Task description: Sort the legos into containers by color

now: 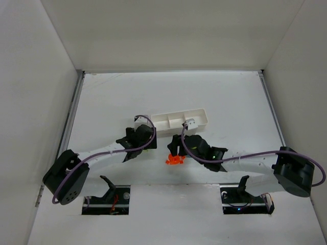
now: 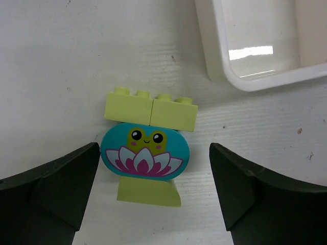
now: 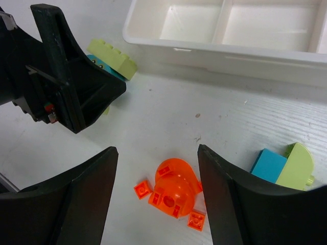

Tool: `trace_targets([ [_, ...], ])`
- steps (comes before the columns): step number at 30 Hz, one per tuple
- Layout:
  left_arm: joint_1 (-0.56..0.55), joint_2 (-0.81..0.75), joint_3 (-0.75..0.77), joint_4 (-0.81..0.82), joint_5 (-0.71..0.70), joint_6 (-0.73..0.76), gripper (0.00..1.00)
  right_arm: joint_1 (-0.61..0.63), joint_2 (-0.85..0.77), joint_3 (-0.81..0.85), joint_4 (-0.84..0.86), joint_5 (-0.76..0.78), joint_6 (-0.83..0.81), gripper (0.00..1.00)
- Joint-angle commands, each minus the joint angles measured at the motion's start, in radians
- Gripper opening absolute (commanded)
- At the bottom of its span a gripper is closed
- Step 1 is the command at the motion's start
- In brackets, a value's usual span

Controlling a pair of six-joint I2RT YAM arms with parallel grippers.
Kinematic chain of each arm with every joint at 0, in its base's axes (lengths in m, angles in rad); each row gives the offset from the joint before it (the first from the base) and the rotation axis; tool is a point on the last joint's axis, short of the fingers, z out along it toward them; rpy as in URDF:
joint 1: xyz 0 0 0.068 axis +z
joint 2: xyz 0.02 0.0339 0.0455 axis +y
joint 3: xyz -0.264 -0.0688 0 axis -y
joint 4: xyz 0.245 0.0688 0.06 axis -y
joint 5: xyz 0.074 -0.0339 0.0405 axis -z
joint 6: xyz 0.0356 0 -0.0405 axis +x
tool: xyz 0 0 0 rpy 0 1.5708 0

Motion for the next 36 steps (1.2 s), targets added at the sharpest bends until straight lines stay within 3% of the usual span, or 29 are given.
trace_targets([
  [1, 0.012, -0.007, 0.001, 0.047, -0.009, -0.015, 0.86, 0.009, 0.001, 0.013, 0.06, -0.008, -0.007, 0.7],
  [9, -0.002, 0.024, -0.007, 0.071, -0.038, -0.023, 0.74, 0.002, -0.045, -0.007, 0.057, -0.008, -0.002, 0.71],
  [17, -0.006, 0.095, 0.001, 0.088, -0.047, -0.021, 0.7, -0.018, -0.098, -0.022, 0.055, -0.022, 0.004, 0.74],
  [22, -0.026, 0.121, 0.007, 0.091, -0.098, -0.021, 0.54, -0.019, -0.104, -0.027, 0.055, -0.023, 0.007, 0.75],
  [29, -0.046, -0.017, -0.007, 0.081, -0.135, -0.024, 0.38, -0.022, -0.108, -0.03, 0.051, -0.023, 0.009, 0.75],
  [36, -0.048, -0.223, -0.004, 0.038, -0.098, -0.133, 0.3, 0.008, -0.18, -0.031, 0.029, -0.062, 0.033, 0.78],
])
